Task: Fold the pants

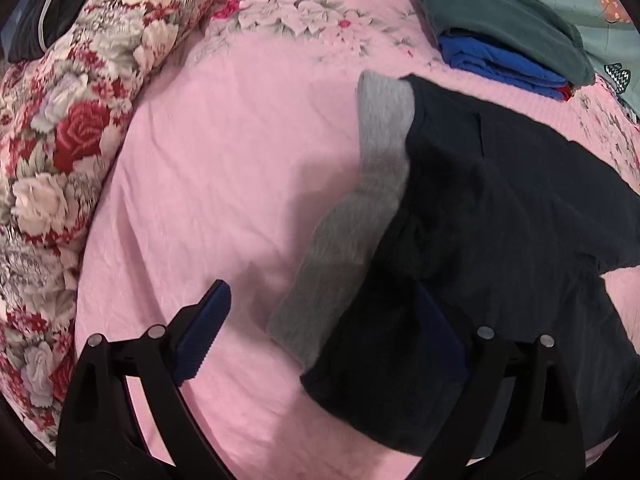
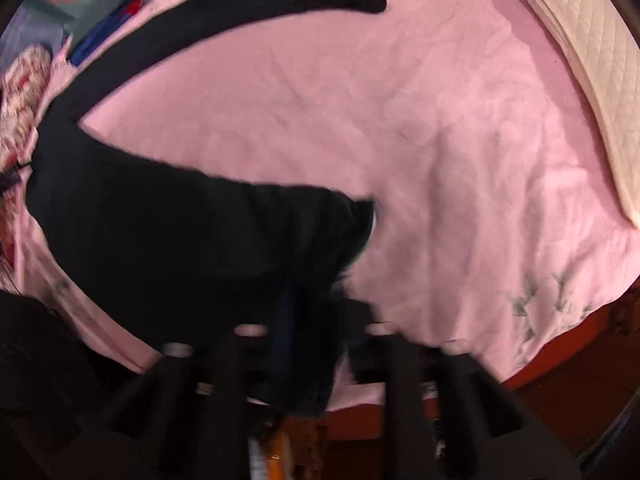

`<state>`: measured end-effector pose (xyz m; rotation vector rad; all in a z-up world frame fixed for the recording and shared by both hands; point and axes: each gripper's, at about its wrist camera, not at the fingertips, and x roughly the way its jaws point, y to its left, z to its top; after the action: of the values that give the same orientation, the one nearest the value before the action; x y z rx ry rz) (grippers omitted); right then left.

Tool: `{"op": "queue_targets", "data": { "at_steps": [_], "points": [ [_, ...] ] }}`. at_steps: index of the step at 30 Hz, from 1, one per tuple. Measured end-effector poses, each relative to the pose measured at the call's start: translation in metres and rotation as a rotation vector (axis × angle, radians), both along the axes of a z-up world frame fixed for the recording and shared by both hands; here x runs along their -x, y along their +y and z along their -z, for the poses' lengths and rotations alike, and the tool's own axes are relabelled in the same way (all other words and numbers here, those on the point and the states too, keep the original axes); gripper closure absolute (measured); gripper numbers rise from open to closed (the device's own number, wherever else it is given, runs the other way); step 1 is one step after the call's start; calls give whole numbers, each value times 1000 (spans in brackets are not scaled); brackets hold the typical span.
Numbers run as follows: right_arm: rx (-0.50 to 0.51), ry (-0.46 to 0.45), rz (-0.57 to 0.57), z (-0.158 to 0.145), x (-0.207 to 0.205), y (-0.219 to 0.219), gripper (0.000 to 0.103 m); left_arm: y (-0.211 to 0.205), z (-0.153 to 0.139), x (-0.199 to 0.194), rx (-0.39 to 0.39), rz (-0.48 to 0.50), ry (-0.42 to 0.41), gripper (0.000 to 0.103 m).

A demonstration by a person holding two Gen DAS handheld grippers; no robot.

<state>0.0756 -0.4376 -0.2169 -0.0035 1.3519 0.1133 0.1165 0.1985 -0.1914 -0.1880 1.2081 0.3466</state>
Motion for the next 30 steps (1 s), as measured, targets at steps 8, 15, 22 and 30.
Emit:
{"op": "queue_targets", "data": {
  "at_steps": [8,15,22,30],
  "points": [
    [107,-334,16,-73,-33,-8,97,-3,9,18,22,10,27,10],
    [252,-118,136,27,-40,-46,70,-2,12,38,56,-7,25,10],
    [193,-330,128,-59,-68,-1,54,21,-30,40,59,6,-44,10],
    [20,-298,-456,-57,-160,223,52,28,-63,-53,106,239,-118,10]
  ]
}}
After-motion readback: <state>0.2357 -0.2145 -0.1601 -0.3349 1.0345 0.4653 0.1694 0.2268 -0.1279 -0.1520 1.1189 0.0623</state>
